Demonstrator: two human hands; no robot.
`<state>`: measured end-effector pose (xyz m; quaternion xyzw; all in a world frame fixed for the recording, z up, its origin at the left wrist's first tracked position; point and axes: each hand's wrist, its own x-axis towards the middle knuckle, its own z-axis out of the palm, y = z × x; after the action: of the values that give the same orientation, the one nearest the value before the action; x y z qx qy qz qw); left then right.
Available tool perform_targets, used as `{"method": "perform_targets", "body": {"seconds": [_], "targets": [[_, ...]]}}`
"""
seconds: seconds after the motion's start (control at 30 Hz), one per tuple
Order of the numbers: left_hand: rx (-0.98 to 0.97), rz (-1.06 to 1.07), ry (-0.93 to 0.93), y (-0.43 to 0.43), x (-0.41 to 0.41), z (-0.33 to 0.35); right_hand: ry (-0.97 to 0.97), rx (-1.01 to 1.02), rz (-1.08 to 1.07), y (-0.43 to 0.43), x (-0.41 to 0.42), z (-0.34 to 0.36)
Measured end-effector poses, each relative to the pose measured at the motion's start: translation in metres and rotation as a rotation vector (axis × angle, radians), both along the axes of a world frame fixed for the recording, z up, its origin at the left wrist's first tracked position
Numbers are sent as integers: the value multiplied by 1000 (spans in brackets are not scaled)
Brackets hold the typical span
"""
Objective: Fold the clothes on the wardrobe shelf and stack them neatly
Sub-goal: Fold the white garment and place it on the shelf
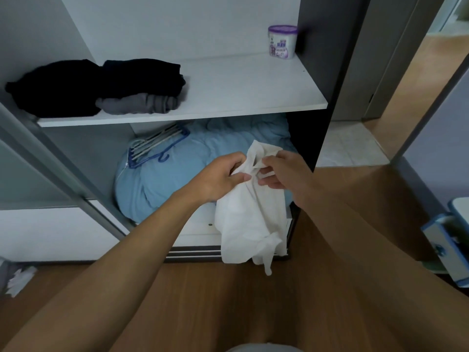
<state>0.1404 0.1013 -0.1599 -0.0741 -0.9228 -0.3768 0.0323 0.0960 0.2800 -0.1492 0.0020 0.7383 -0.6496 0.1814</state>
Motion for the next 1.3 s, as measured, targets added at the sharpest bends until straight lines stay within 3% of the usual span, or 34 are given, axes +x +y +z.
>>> {"method": "perform_targets", "body": {"seconds": [0.07,0.13,0.2,0.27,0.4,0.53,0.7,0.83,1.07,1.3], "targets": [[-21,-15,-5,3,-2,3,181,175,-14,8,-6,-5],[-30,-43,-2,4,-2,6,502,307,-18,16,-10,-9],[-61,-85,4,5,-2,11,773,240,119,22,-11,-8],[-83,-121,11,5,1,17,870,198,343,26,-11,-4],[-57,-146,37,3,8,28,879,296,612,25,-18,1],[-43,-104,25,-3,12,28,937,295,651,17,-19,6],[13,-51,46,-11,14,25,846,334,730,10,-19,8],[54,14,46,-18,14,18,846,405,653,8,-25,4],[-264,73,260,-25,16,3,849,357,524,-7,-29,23],[-89,113,240,-27,20,-14,844,422,487,-13,-36,28]]}}
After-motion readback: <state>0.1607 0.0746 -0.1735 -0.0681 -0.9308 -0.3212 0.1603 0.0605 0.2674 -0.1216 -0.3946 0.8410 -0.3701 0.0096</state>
